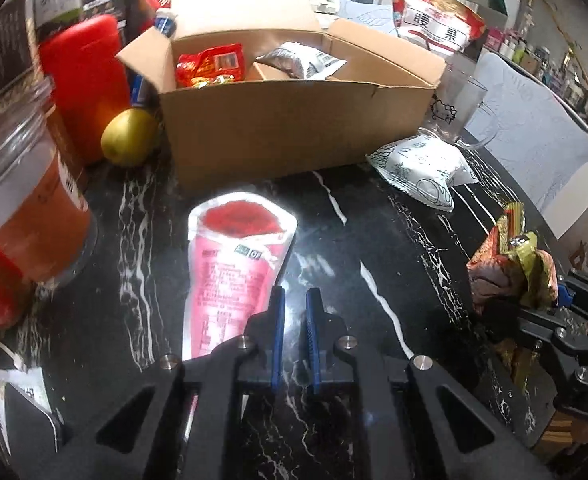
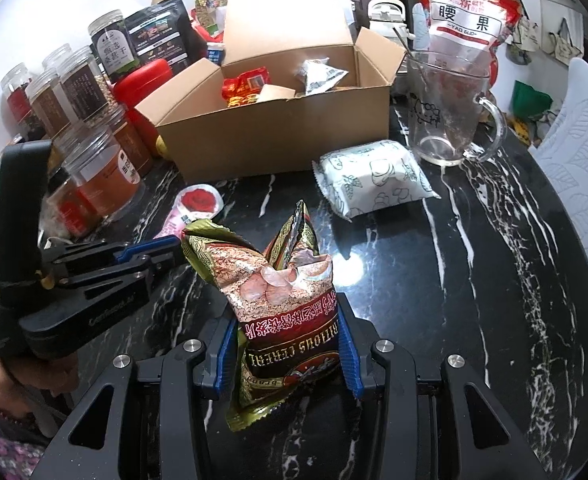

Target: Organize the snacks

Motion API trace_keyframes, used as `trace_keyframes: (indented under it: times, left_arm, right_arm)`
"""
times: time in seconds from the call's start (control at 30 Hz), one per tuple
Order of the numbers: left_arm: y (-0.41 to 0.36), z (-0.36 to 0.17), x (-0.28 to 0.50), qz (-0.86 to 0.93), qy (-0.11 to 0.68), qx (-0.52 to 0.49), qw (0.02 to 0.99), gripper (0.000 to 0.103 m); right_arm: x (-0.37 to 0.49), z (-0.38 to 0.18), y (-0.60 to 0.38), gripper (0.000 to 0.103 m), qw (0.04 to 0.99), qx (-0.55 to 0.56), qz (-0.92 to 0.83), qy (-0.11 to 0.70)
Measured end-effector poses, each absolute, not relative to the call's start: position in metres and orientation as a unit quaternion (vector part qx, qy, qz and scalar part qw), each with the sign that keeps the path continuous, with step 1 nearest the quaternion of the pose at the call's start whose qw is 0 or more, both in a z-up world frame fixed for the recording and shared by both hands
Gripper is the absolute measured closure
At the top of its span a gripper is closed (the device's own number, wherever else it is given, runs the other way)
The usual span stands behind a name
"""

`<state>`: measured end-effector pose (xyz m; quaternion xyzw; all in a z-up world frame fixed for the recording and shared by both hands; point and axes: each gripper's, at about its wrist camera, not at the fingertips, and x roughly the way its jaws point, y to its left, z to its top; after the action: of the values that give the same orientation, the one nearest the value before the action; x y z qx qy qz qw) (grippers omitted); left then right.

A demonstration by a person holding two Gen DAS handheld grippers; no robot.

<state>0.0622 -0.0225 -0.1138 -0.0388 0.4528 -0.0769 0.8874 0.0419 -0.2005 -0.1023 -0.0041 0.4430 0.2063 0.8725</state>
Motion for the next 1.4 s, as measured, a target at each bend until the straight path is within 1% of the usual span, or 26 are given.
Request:
trace_keyframes:
  times: [0.3, 0.67, 0.7, 0.77, 0.8, 0.83, 1.0, 1.13, 1.3, 1.4]
  left_arm:
    - [-0.014, -0.092, 0.051, -0.059, 0.411, -0.044, 0.909, 0.092]
    - [0.006, -0.101, 0.066, -0.021, 0.45, -0.032, 0.892, 0.091]
    - [0.006, -0.102, 0.066, -0.019, 0.451, -0.032, 0.892, 0.088]
    - [0.007, -0.103, 0.066, -0.021, 0.455, -0.036, 0.889, 0.058]
    - [0.008, -0.105, 0.066, -0.024, 0.459, -0.038, 0.888, 0.016]
    - [0.008, -0.107, 0.067, -0.029, 0.464, -0.042, 0.884, 0.0]
    - [0.005, -0.121, 0.071, -0.027, 0.481, -0.034, 0.876, 0.0]
    - [0.007, -0.135, 0.077, -0.028, 0.503, -0.051, 0.862, 0.0]
    - [-0.001, -0.145, 0.077, -0.008, 0.494, -0.011, 0.869, 0.0]
    - [0.0, -0.145, 0.08, -0.015, 0.494, -0.01, 0.869, 0.0]
  right_arm:
    - [0.041, -0.103, -0.2, 0.061, 0.872, -0.001, 0.204, 0.446]
    - [0.04, -0.105, -0.197, 0.061, 0.869, -0.002, 0.21, 0.449]
    - [0.04, -0.105, -0.197, 0.061, 0.869, -0.002, 0.21, 0.449]
    - [0.04, -0.106, -0.197, 0.061, 0.868, -0.001, 0.21, 0.449]
    - [0.04, -0.106, -0.196, 0.061, 0.868, -0.001, 0.21, 0.449]
    - [0.041, -0.106, -0.196, 0.061, 0.868, -0.002, 0.21, 0.45]
    - [0.041, -0.107, -0.195, 0.061, 0.868, -0.003, 0.209, 0.451]
    - [0.043, -0.109, -0.196, 0.061, 0.867, -0.002, 0.207, 0.453]
    - [0.046, -0.113, -0.196, 0.061, 0.865, -0.002, 0.206, 0.457]
    - [0.047, -0.114, -0.196, 0.061, 0.864, -0.001, 0.206, 0.458]
